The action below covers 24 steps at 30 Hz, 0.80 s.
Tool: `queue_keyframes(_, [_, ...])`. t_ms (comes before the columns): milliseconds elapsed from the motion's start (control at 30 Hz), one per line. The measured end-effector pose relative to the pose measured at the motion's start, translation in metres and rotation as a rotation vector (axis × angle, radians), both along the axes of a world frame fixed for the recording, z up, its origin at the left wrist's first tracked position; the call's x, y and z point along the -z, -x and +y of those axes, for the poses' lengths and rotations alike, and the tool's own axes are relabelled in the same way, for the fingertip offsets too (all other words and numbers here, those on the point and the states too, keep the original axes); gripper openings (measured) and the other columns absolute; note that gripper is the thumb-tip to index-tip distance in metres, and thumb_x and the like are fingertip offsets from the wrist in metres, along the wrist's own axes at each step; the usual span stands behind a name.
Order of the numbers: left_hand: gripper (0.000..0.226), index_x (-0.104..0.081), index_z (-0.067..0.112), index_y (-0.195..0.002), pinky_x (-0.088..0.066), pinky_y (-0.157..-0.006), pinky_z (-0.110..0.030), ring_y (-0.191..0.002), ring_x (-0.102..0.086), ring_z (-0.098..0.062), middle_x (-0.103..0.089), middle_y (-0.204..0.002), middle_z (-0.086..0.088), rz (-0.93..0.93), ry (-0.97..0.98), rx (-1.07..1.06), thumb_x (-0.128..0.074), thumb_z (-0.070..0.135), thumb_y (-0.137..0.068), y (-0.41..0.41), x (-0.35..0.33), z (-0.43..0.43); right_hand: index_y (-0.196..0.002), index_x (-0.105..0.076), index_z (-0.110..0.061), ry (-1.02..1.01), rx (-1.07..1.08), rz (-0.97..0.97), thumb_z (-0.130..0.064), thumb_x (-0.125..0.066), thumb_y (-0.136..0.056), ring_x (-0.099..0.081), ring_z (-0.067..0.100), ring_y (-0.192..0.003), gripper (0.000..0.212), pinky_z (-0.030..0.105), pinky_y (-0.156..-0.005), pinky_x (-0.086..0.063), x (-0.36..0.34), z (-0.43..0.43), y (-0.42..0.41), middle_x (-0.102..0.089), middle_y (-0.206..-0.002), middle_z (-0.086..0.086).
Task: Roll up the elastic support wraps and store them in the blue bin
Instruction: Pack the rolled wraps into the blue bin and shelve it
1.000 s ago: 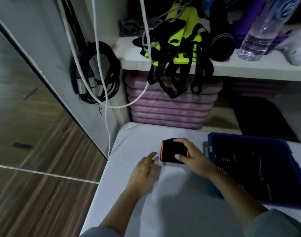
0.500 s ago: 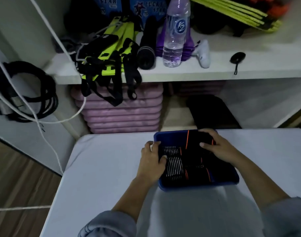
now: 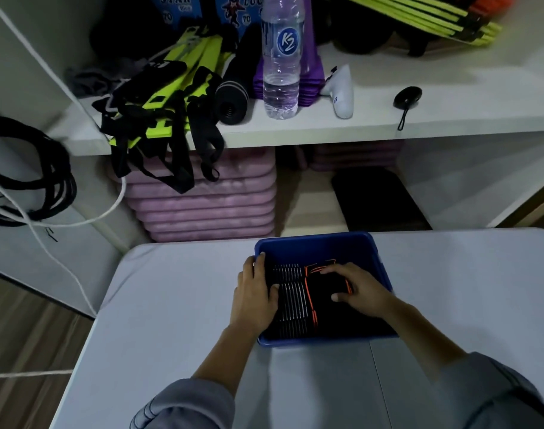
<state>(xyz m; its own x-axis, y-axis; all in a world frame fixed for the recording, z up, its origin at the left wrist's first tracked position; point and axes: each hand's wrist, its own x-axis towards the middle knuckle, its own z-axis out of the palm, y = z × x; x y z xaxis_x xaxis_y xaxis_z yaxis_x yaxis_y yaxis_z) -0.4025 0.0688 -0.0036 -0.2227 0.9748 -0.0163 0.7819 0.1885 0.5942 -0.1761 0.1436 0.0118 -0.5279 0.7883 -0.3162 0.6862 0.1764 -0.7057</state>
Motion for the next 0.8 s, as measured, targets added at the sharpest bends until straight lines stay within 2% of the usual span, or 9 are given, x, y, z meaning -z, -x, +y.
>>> queue_keyframes(67, [0.066, -0.017, 0.017, -0.146, -0.041, -0.102, -0.039, -0.124, -0.038, -0.024, -0.025, -0.147, -0.006, 0.015, 0.004, -0.006, -0.052, 0.022, -0.09, -0.001, 0.0, 0.0, -0.121, -0.048, -0.032, -0.023, 0.018, -0.015, -0.014, -0.069, -0.081, -0.051, 0.015, -0.105, 0.049, 0.025, -0.092, -0.041, 0.003, -0.001, 0.0, -0.05, -0.114, 0.002])
queue_keyframes(133, [0.067, -0.016, 0.018, -0.146, -0.04, -0.104, -0.039, -0.125, -0.037, -0.024, -0.024, -0.148, -0.005, 0.031, 0.014, -0.009, -0.052, 0.022, -0.09, -0.001, 0.001, 0.0, -0.114, -0.036, -0.028, -0.023, 0.032, -0.027, -0.015, -0.067, -0.083, -0.055, 0.009, -0.084, 0.046, 0.022, -0.074, -0.046, 0.004, -0.002, 0.0, -0.054, -0.096, -0.001])
queue_keyframes(200, [0.068, -0.015, 0.019, -0.146, -0.041, -0.103, -0.04, -0.125, -0.037, -0.025, -0.024, -0.148, -0.005, 0.055, 0.021, -0.008, -0.052, 0.023, -0.09, 0.0, 0.0, 0.0, -0.111, -0.027, -0.027, -0.028, 0.021, -0.051, -0.017, -0.065, -0.085, -0.051, 0.002, -0.07, 0.048, 0.017, -0.062, -0.042, 0.004, -0.003, 0.0, -0.05, -0.082, -0.006])
queue_keyframes(267, [0.068, -0.014, 0.019, -0.146, -0.042, -0.102, -0.04, -0.125, -0.037, -0.025, -0.024, -0.148, -0.005, 0.074, 0.031, -0.013, -0.052, 0.023, -0.09, -0.001, 0.0, 0.001, -0.114, -0.027, -0.029, -0.037, 0.009, -0.069, -0.021, -0.066, -0.084, -0.055, 0.007, -0.082, 0.05, 0.021, -0.073, -0.046, 0.005, -0.005, -0.001, -0.054, -0.096, -0.002])
queue_keyframes(333, [0.068, -0.015, 0.018, -0.146, -0.042, -0.102, -0.041, -0.125, -0.036, -0.026, -0.024, -0.148, -0.006, 0.083, 0.047, -0.022, -0.053, 0.025, -0.09, -0.003, -0.002, 0.0, -0.119, -0.031, -0.025, -0.059, 0.003, -0.078, -0.024, -0.066, -0.085, -0.054, 0.015, -0.098, 0.048, 0.031, -0.088, -0.047, 0.005, -0.009, -0.001, -0.046, -0.119, 0.003])
queue_keyframes(500, [0.064, -0.018, 0.017, -0.145, -0.038, -0.105, -0.042, -0.13, -0.03, -0.03, -0.017, -0.151, -0.011, 0.148, 0.071, -0.047, -0.051, 0.028, -0.091, -0.013, -0.013, -0.01, -0.138, -0.026, -0.017, -0.082, 0.038, -0.071, -0.027, -0.068, -0.084, -0.04, 0.02, -0.124, 0.069, 0.027, -0.105, -0.034, -0.005, -0.021, -0.004, -0.022, -0.14, 0.004])
queue_keyframes(600, [0.061, -0.021, 0.018, -0.145, -0.034, -0.106, -0.042, -0.133, -0.026, -0.031, -0.018, -0.151, -0.012, 0.23, 0.071, -0.055, -0.048, 0.031, -0.092, -0.017, -0.032, -0.013, -0.142, -0.024, -0.019, -0.146, 0.048, -0.086, -0.034, -0.065, -0.085, -0.033, 0.02, -0.131, 0.071, 0.032, -0.109, -0.031, -0.022, -0.025, -0.009, -0.025, -0.142, 0.003])
queue_keyframes(700, [0.05, -0.035, 0.022, -0.139, -0.036, -0.103, -0.04, -0.127, -0.033, -0.026, -0.035, -0.142, -0.006, 0.272, 0.038, -0.009, -0.047, 0.033, -0.092, -0.023, -0.065, -0.012, -0.136, -0.035, -0.021, -0.243, 0.021, -0.053, -0.034, -0.06, -0.088, -0.036, 0.017, -0.128, 0.056, 0.03, -0.107, -0.032, -0.053, -0.025, -0.014, -0.037, -0.136, 0.001])
queue_keyframes(800, [0.038, -0.054, 0.022, -0.125, -0.043, -0.098, -0.039, -0.119, -0.045, -0.025, -0.051, -0.126, -0.005, 0.187, -0.062, 0.063, -0.053, 0.029, -0.088, -0.03, -0.116, -0.006, -0.125, -0.048, -0.02, -0.44, 0.032, 0.005, -0.034, -0.058, -0.089, -0.044, 0.016, -0.12, 0.039, 0.026, -0.1, -0.037, -0.103, -0.014, -0.016, -0.048, -0.125, -0.002])
